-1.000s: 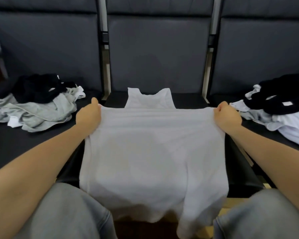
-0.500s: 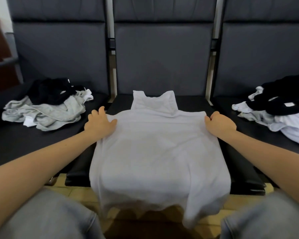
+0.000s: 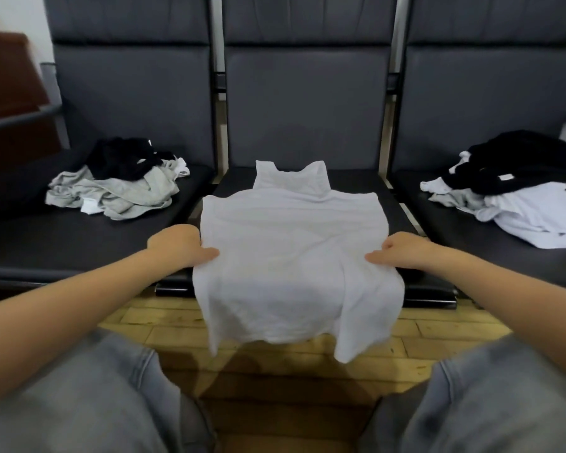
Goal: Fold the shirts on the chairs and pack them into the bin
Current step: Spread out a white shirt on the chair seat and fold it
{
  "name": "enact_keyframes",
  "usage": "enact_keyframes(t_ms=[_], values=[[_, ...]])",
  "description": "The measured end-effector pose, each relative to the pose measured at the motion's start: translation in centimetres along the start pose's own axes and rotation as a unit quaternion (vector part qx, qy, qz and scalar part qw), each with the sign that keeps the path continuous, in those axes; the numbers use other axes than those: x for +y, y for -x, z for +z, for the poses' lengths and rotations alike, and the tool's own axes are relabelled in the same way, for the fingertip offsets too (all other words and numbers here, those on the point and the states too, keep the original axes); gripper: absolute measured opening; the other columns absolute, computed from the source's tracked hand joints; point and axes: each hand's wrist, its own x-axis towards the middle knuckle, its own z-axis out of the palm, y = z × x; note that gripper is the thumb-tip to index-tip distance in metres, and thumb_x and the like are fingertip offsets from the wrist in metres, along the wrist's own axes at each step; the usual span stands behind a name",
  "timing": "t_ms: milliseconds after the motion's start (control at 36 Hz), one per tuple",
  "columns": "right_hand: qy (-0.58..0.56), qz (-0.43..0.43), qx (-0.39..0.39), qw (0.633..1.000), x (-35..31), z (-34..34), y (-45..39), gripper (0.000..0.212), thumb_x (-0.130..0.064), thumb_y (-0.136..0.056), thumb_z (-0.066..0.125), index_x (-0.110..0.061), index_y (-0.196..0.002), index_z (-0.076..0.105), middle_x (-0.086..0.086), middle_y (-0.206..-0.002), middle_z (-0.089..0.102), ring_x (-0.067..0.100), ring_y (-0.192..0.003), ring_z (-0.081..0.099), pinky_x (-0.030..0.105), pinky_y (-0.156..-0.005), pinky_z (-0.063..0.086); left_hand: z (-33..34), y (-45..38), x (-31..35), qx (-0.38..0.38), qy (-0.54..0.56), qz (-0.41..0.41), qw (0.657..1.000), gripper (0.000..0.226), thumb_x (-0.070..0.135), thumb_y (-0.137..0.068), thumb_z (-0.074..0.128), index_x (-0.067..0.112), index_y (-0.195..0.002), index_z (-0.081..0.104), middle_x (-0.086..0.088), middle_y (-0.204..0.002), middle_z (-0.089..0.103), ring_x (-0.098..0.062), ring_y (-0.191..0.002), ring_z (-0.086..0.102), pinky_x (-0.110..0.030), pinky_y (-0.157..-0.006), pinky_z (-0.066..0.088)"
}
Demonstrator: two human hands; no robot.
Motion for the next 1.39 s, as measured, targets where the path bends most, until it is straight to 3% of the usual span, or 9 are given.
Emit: enact_keyframes(t_ms=[250, 389, 472, 583, 694, 917, 1111, 1222, 1389], values=[[-0.007, 0.032, 0.150, 0.988, -1.8, 2.6, 1.6, 0.016, -0.003, -0.096, 0.045, -0.010, -0.086, 0.056, 0.004, -0.088, 0.057, 0.021, -0.085, 0.060, 0.027, -0.067, 0.042, -0.8, -0.3, -0.1, 0.077, 0.224, -0.010, 0.971, 0.033, 0.005, -0.091, 0.048, 0.009, -0.058, 0.047, -0.008, -0.063, 0.049, -0.024, -0.064, 0.049, -0.028, -0.052, 0.035], [0.020, 0.061, 0.183, 0.981, 0.4, 1.6, 1.1, 0.010, -0.006, -0.096, 0.046, -0.008, -0.099, 0.056, -0.001, -0.088, 0.052, 0.015, -0.098, 0.060, 0.020, -0.065, 0.038, -1.1, -1.6, -1.1, 0.033, 0.662, -0.155, 0.733, 0.032, -0.010, -0.094, 0.027, 0.000, -0.103, 0.056, -0.008, -0.082, 0.053, -0.020, -0.070, 0.052, -0.032, -0.064, 0.046], [-0.063, 0.094, 0.180, 0.977, 1.9, 0.9, 0.2, 0.019, -0.002, -0.096, 0.041, 0.000, -0.103, 0.059, 0.018, -0.107, 0.060, 0.022, -0.084, 0.058, 0.028, -0.058, 0.040, -0.8, -1.4, -1.0, 0.031, 0.588, -0.166, 0.791, 0.032, -0.002, -0.100, 0.026, 0.002, -0.080, 0.051, -0.012, -0.079, 0.050, -0.024, -0.067, 0.049, -0.018, -0.054, 0.045], [-0.111, 0.101, 0.211, 0.966, 3.9, 0.2, 0.2, 0.015, -0.007, -0.092, 0.047, 0.000, -0.080, 0.052, 0.013, -0.081, 0.054, 0.032, -0.078, 0.052, 0.034, -0.068, 0.038, 0.4, -1.4, -1.8, -0.002, 0.370, -0.131, 0.920, 0.058, 0.046, -0.100, 0.040, -0.005, -0.119, 0.058, -0.019, -0.119, 0.059, -0.036, -0.110, 0.055, -0.036, -0.094, 0.045], [0.031, 0.078, 0.182, 0.980, 3.4, 0.8, 0.3, 0.011, -0.010, -0.092, 0.044, -0.007, -0.085, 0.052, 0.011, -0.089, 0.060, 0.029, -0.076, 0.053, 0.034, -0.068, 0.041, 1.0, -0.9, -1.7, 0.010, 0.130, -0.007, 0.991, 0.052, 0.053, -0.091, 0.054, 0.010, -0.062, 0.049, -0.005, -0.065, 0.051, -0.022, -0.065, 0.053, -0.033, -0.057, 0.034], [-0.031, 0.031, 0.107, 0.993, 2.1, -0.2, -0.8, 0.042, -0.021, -0.088, 0.061, -0.006, -0.124, 0.049, 0.012, -0.116, 0.057, 0.029, -0.105, 0.057, 0.040, -0.090, 0.047, 0.9, -1.7, -1.6, 0.015, 0.124, 0.019, 0.992, 0.043, 0.019, -0.087, 0.054, 0.014, -0.054, 0.026, -0.003, -0.056, 0.028, -0.020, -0.055, 0.030, -0.031, -0.052, 0.020], [-0.040, 0.045, 0.071, 0.996, 0.0, -0.5, -4.4, 0.044, -0.053, -0.081, 0.068, -0.013, -0.078, 0.051, 0.000, -0.085, 0.055, 0.022, -0.085, 0.057, 0.030, -0.068, 0.042, 1.1, -4.0, -0.2, 0.030, 0.166, -0.020, 0.985, 0.043, 0.044, -0.085, 0.062, 0.017, -0.059, 0.039, 0.001, -0.063, 0.045, -0.022, -0.070, 0.049, -0.032, -0.057, 0.034], [-0.052, 0.045, 0.067, 0.995, -1.5, 0.3, -7.6, 0.039, -0.032, -0.082, 0.073, -0.008, -0.110, 0.059, 0.008, -0.108, 0.061, 0.025, -0.097, 0.059, 0.032, -0.082, 0.049, 1.4, -5.9, 1.1, 0.033, 0.199, -0.023, 0.979, 0.035, 0.034, -0.084, 0.068, 0.002, -0.073, 0.057, -0.009, -0.071, 0.052, -0.028, -0.076, 0.053, -0.032, -0.061, 0.035], [-0.189, 0.102, 0.138, 0.967, -1.5, -0.4, -11.5, 0.008, -0.010, -0.087, 0.057, -0.002, -0.085, 0.056, 0.015, -0.097, 0.062, 0.027, -0.076, 0.058, 0.027, -0.062, 0.044, 1.7, -9.8, 2.1, 0.047, 0.345, -0.069, 0.935, 0.030, 0.016, -0.085, 0.064, 0.014, -0.063, 0.044, -0.002, -0.067, 0.047, -0.022, -0.066, 0.048, -0.029, -0.055, 0.035]])
